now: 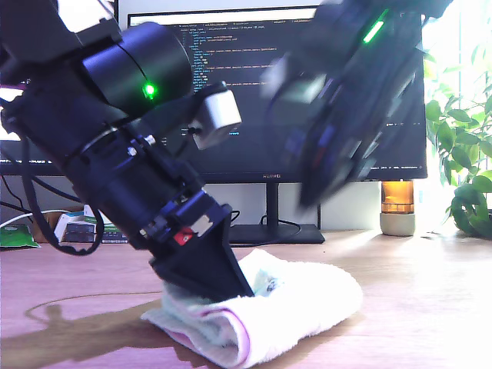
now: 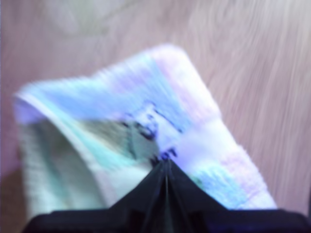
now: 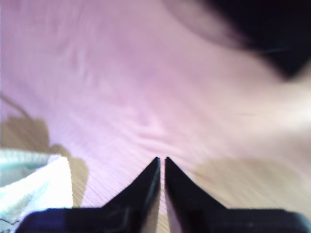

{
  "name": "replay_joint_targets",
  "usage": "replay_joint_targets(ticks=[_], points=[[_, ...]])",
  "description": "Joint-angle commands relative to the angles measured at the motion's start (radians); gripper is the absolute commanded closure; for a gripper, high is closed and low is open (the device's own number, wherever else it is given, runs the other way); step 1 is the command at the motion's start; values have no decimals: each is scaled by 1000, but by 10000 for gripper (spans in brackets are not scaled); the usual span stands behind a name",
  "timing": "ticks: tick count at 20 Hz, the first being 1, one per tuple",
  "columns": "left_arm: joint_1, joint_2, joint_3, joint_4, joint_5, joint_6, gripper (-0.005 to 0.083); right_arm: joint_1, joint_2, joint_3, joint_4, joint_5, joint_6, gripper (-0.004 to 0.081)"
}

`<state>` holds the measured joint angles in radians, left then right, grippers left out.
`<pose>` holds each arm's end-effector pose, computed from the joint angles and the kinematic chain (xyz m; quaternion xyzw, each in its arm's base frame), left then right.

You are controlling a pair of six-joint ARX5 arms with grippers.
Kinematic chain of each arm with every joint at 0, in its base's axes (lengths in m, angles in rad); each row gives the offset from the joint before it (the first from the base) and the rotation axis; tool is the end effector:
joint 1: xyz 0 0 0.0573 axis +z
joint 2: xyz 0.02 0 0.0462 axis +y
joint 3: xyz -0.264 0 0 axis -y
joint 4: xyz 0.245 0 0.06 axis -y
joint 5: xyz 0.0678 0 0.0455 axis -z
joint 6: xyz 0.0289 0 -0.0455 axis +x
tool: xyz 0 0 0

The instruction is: Fold the tea towel to a neat square and place it to the right

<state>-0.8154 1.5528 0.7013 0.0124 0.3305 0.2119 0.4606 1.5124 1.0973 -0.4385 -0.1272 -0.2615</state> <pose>0.1888 -0.2142 0.1519 0.1784 0.3409 -0.5341 0.7528 0.2818 0.1439 0.2504 -0.1817 0.3704 0.3147 0.8549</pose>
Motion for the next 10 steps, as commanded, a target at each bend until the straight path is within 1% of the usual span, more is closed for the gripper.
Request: replay_joint_targets(ticks=[1, 3, 4, 7, 10], points=[[11, -67, -14, 12, 1, -3, 797, 15, -27, -11, -35, -25, 5, 783], [19, -131, -14, 0, -1, -3, 797, 24, -67, -11, -73, -58, 45, 783], [26, -169, -14, -21, -15, -4, 797, 40, -80, -11, -89, -69, 67, 783], [55, -285, -14, -103, -80, -6, 797, 97, -90, -19, -97, -66, 106, 783], [96, -375, -14, -172, -90, -7, 797, 174, -90, -61, -78, -46, 121, 783]])
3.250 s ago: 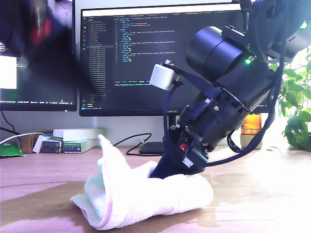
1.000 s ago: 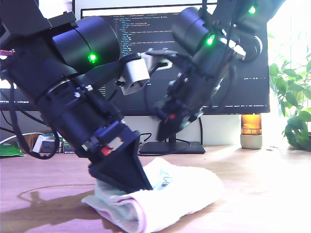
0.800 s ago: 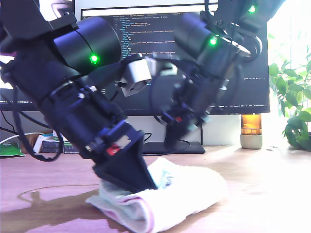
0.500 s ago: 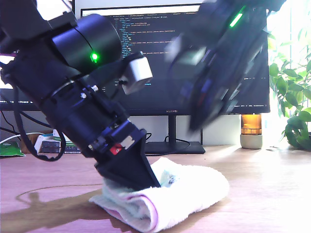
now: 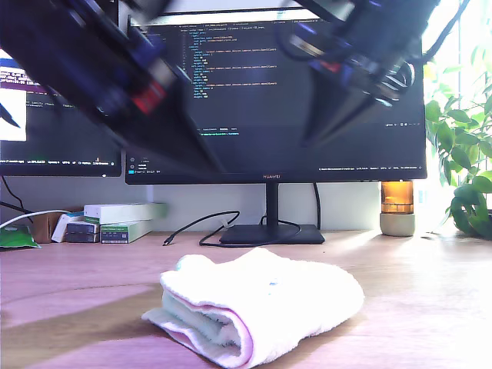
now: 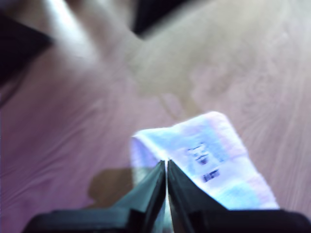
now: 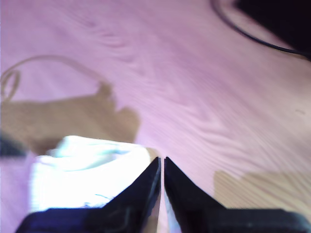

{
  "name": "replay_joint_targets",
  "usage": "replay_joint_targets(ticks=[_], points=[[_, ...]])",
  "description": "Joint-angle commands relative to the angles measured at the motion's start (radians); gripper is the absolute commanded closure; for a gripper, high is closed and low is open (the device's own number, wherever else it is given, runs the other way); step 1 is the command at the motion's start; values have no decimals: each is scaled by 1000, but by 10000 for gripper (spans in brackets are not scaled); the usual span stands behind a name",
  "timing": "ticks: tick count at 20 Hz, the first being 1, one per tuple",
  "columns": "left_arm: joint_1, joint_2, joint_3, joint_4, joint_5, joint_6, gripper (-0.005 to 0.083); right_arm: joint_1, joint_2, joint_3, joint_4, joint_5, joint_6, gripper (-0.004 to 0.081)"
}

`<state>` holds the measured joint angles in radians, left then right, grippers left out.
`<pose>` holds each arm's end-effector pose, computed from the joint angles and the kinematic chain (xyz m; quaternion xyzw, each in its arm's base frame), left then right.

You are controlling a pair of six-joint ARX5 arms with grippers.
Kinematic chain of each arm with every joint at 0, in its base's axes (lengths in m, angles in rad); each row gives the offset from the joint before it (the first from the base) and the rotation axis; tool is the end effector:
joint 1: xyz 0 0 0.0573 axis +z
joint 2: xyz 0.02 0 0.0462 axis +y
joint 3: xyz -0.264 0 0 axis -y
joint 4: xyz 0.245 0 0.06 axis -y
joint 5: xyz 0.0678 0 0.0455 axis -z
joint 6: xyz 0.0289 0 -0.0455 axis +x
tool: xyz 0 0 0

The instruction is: Fold the tea towel to a neat square and place it to the right

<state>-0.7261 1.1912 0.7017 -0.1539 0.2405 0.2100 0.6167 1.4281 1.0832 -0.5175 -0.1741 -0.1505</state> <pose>0.1774 -0.1667 0.2290 0.1636 0.2590 -0.4706 0.8274 0.2385 0.1752 0.2653 -0.1545 0.3803 0.3796 0.8291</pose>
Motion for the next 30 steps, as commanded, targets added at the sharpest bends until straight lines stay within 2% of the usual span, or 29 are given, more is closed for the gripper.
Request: replay_joint_targets(ticks=[1, 4, 6, 8, 10, 13, 15, 17, 23, 30], points=[[19, -33, -15, -22, 0, -10, 797, 35, -6, -72, 14, 1, 18, 783], [30, -69, -15, -53, -2, -28, 797, 83, -6, -175, 101, -4, 24, 783], [30, -81, -15, -69, -2, -35, 797, 96, 0, -229, 151, -80, -10, 783], [30, -87, -15, -85, -2, -36, 797, 93, 24, -240, 157, -233, -142, 782], [30, -98, -15, -101, 0, -37, 797, 72, 63, -240, 157, -379, -322, 782], [30, -126, -15, -119, 2, -48, 797, 42, 141, -240, 170, -475, -496, 782], [30, -140, -15, -124, 6, -55, 797, 16, 184, -235, 187, -521, -646, 782], [29, -144, -15, -135, 6, -62, 797, -11, 218, -218, 207, -546, -774, 782], [30, -144, -15, -145, 13, -62, 797, -50, 297, -153, 199, -553, -953, 781], [30, -144, -15, -146, 13, -61, 797, -55, 447, -66, 100, -551, -1034, 781]])
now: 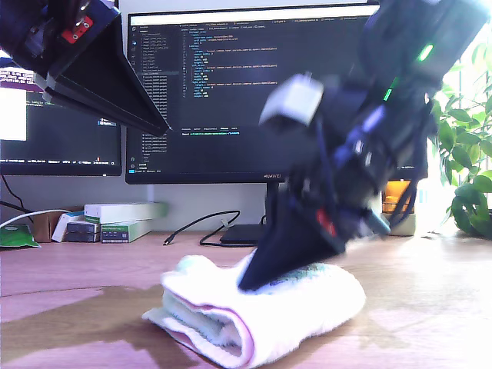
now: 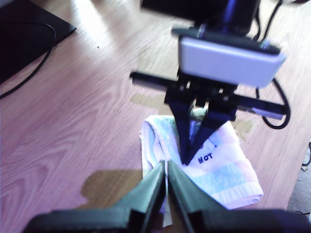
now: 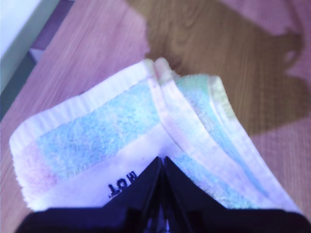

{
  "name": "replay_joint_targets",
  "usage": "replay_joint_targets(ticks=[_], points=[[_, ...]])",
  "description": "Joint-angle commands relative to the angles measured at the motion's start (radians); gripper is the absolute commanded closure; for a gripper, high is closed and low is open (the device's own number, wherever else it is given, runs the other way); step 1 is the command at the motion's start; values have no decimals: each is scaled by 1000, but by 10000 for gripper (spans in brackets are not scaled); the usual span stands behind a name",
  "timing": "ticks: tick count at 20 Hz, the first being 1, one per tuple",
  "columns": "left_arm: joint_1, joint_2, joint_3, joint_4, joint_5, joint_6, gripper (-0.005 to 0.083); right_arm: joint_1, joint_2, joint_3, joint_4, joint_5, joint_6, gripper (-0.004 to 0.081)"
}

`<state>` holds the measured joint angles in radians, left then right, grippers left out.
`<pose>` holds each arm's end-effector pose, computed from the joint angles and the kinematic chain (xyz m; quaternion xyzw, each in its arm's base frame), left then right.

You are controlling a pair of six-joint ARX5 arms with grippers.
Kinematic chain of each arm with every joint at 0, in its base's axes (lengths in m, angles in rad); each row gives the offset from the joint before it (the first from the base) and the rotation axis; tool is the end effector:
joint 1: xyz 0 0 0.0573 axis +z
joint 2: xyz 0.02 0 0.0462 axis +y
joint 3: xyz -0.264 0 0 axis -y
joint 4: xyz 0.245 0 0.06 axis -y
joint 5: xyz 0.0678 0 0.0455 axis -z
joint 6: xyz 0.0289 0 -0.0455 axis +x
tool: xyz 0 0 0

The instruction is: Fold the tea towel to a neat square and place it to the right

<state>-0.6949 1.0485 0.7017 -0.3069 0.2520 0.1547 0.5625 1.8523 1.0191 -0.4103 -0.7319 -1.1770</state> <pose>0.1606 -0.1433 0.2472 0.1354 0.2789 -0.4547 0.8349 0.2699 0.1930 0.1316 -0.3190 0.2107 0.7298 0.5667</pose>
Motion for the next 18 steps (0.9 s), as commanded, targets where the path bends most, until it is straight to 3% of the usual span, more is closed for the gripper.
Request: replay_joint_targets(ticks=[1, 4, 8, 13, 15, 18], points=[[-2, -2, -15, 7, 2, -6, 797, -1, 32, -2, -3, 26, -7, 782], [-2, -2, -15, 7, 2, -6, 797, -9, 37, -2, 10, 108, 83, 782], [-2, -2, -15, -12, 2, -5, 797, -66, 37, -2, 78, 338, 535, 782], [-2, -2, -15, -37, 1, 3, 797, -167, 26, -2, 57, 539, 1008, 782], [-2, -2, -15, -38, 1, 7, 797, -201, 12, -3, 15, 637, 1167, 782], [-2, -2, -15, -37, 1, 13, 797, -247, -7, -3, -63, 720, 1327, 780]])
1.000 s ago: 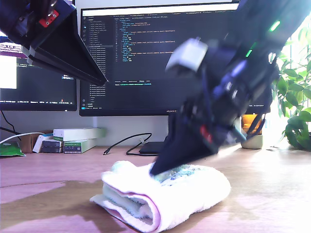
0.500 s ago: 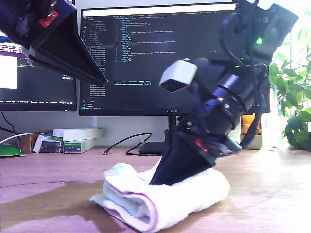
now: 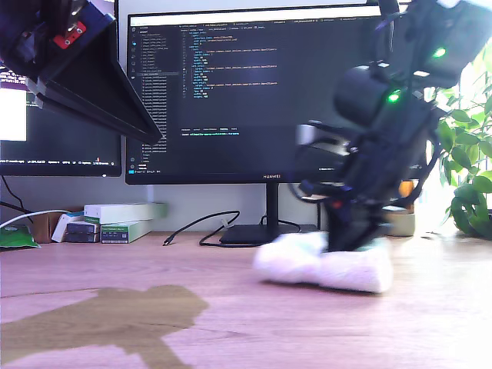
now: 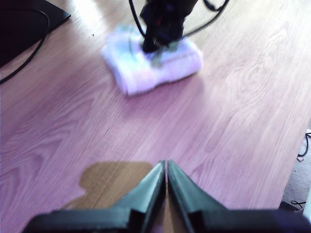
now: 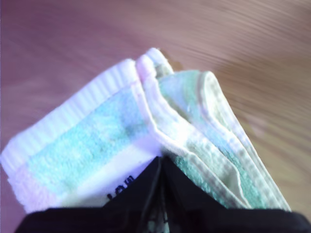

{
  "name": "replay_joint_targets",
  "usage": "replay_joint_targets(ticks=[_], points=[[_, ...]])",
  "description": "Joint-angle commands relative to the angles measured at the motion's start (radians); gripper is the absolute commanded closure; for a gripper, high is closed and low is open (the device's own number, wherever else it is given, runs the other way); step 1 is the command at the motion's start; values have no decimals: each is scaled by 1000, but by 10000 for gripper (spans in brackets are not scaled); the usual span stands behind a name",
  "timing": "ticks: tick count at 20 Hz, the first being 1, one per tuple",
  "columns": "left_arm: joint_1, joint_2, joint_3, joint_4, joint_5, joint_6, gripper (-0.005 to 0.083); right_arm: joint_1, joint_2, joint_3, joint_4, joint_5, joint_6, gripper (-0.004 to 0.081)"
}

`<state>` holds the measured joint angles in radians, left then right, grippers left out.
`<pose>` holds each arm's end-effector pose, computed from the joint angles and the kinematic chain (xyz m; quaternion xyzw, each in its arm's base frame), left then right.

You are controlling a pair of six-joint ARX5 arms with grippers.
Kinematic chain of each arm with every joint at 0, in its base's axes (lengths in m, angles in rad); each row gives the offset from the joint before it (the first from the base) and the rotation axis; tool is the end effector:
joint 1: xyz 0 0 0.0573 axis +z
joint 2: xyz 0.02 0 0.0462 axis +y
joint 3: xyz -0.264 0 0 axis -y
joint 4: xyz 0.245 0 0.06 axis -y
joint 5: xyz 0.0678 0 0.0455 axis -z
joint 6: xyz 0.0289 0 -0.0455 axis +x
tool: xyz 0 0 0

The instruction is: Fold the tea towel to a neat square and place it to the right

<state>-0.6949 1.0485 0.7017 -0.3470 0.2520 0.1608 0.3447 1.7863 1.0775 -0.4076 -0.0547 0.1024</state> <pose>0.1588 -0.1418 0.2442 0.1417 0.2962 -0.4541 0.8283 0.3232 0.1177 0.1606 -0.0339 0.5320 0.1412 0.8342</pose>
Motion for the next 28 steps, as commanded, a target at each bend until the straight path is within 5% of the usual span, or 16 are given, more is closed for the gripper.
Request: replay_joint_targets(ticks=[1, 12, 21, 28], points=[[-2, -2, -15, 3, 1, 12, 797, -45, 52, -62, -95, 70, 93, 770], [-1, -2, -15, 3, 1, 58, 797, -109, -69, -130, -400, 291, 544, 730], [-1, -2, -15, 4, 2, 83, 797, -63, -291, -325, -439, 290, 726, 730], [-1, -2, -15, 16, 27, 82, 797, 11, -341, -336, -358, 278, 755, 730]])
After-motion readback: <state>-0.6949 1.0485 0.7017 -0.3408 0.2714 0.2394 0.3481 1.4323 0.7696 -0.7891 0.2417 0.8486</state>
